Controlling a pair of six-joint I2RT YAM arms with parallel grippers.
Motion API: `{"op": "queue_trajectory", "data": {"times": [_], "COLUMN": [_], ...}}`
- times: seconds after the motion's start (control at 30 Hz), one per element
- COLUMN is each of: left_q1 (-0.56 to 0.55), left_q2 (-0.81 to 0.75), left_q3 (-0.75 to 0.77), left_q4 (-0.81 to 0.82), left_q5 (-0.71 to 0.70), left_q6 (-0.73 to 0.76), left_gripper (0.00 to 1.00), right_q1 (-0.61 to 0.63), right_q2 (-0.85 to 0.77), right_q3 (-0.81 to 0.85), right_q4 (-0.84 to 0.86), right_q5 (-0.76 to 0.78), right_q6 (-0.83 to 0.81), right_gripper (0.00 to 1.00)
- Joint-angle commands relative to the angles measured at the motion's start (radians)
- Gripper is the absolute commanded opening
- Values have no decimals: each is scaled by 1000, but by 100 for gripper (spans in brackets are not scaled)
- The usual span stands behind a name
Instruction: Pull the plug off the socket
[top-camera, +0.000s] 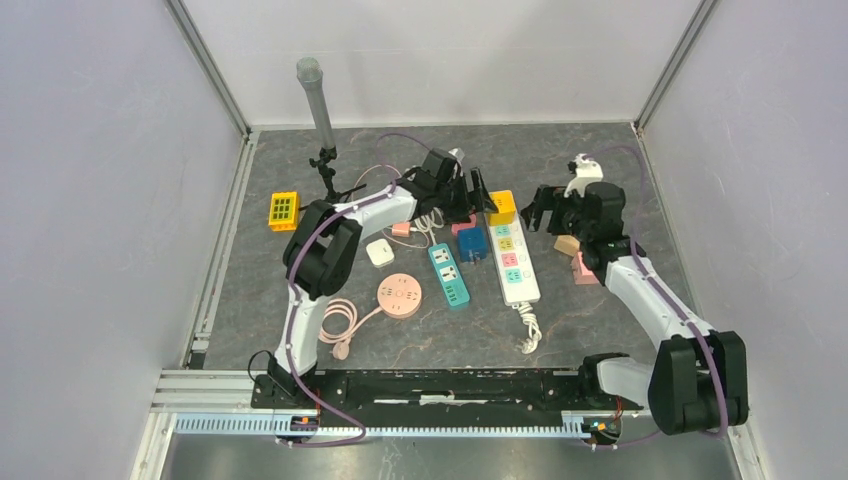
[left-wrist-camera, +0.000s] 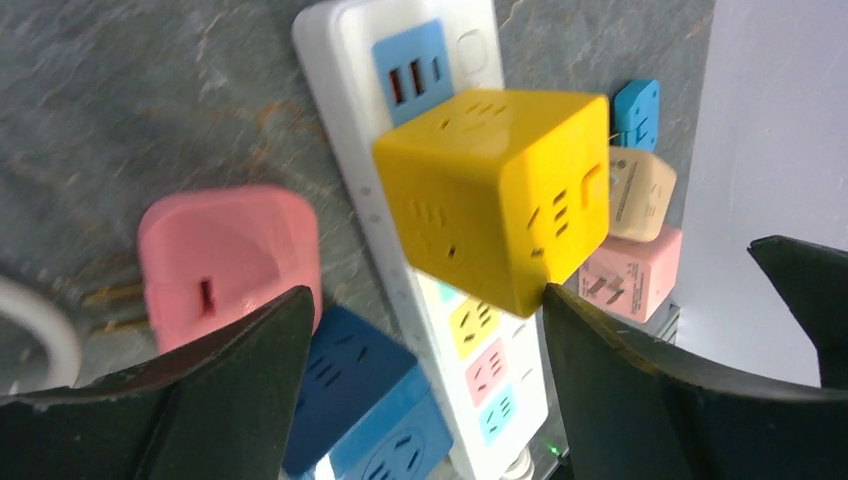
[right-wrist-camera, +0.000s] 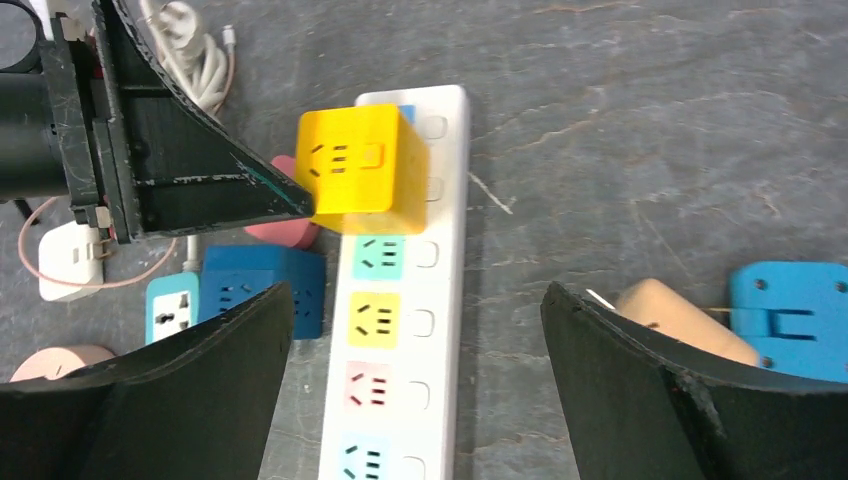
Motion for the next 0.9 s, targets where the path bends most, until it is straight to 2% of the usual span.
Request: {"op": "queue_trajectory", "data": {"times": [0.0, 0.17, 0.3, 0.5, 0.67, 0.77, 0.87], "left_q1": [-2, -2, 0, 15, 42, 57, 71], "left_q2": [-110, -256, -272, -221, -157, -92, -21], "left_q3": [-143, -297, -312, -243, -140, -69, 9], "left_q4": [-19, 86, 78, 30, -3, -15, -19], "left_q5": [-159, -299, -318, -271, -212, -172, -117], "left_q6": [76, 63, 58, 44, 46, 38, 22], "left_gripper": [90, 92, 92, 88, 86, 82, 75], "right_q1": [78, 174, 228, 279, 285, 285, 284], "right_q2": [11, 105, 197, 345, 469, 509, 529], "right_q3": [4, 82, 150, 278, 406, 431, 420], "right_q4": [52, 7, 3, -19, -133, -153, -143], "right_q5": [85, 168, 203, 295, 321, 291, 264], "right_q6": [4, -25, -40, -72, -104, -102, -95], "right_gripper": [97, 96, 96, 96, 95, 91, 80]}}
